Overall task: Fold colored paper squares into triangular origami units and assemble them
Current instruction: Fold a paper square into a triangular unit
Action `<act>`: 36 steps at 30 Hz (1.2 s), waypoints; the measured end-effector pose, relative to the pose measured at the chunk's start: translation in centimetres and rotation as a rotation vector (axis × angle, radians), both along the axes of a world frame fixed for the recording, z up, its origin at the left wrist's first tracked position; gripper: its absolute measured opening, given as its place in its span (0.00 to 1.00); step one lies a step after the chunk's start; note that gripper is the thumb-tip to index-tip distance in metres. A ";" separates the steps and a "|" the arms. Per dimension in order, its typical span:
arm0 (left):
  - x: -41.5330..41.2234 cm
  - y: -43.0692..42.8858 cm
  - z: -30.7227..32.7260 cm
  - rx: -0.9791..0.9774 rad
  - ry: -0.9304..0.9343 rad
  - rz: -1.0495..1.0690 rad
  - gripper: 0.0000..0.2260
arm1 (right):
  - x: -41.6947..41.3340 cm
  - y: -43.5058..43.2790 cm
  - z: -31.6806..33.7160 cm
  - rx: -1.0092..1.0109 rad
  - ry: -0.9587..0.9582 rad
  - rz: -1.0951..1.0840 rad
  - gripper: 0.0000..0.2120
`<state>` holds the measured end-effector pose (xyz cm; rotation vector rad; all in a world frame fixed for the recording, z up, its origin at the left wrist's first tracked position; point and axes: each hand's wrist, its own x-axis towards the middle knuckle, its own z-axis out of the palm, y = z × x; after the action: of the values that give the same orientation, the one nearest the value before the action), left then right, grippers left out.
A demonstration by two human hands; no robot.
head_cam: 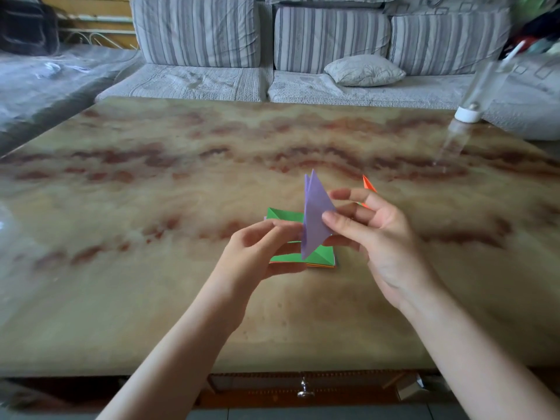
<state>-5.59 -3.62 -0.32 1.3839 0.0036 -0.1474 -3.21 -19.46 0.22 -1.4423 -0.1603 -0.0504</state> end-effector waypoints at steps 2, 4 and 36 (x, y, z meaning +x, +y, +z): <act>0.0 -0.1 0.3 -0.036 0.004 0.055 0.10 | 0.0 0.0 0.1 -0.025 -0.011 0.008 0.10; 0.0 -0.1 0.5 -0.055 -0.028 0.119 0.14 | -0.2 0.1 0.1 -0.045 -0.024 0.018 0.10; -0.1 -0.1 0.7 -0.081 -0.152 0.250 0.10 | -0.6 0.6 0.1 -0.188 0.029 -0.042 0.02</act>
<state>-5.73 -3.75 0.34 1.2990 0.0426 0.1647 -3.80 -18.88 0.33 -1.6336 -0.1139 -0.0495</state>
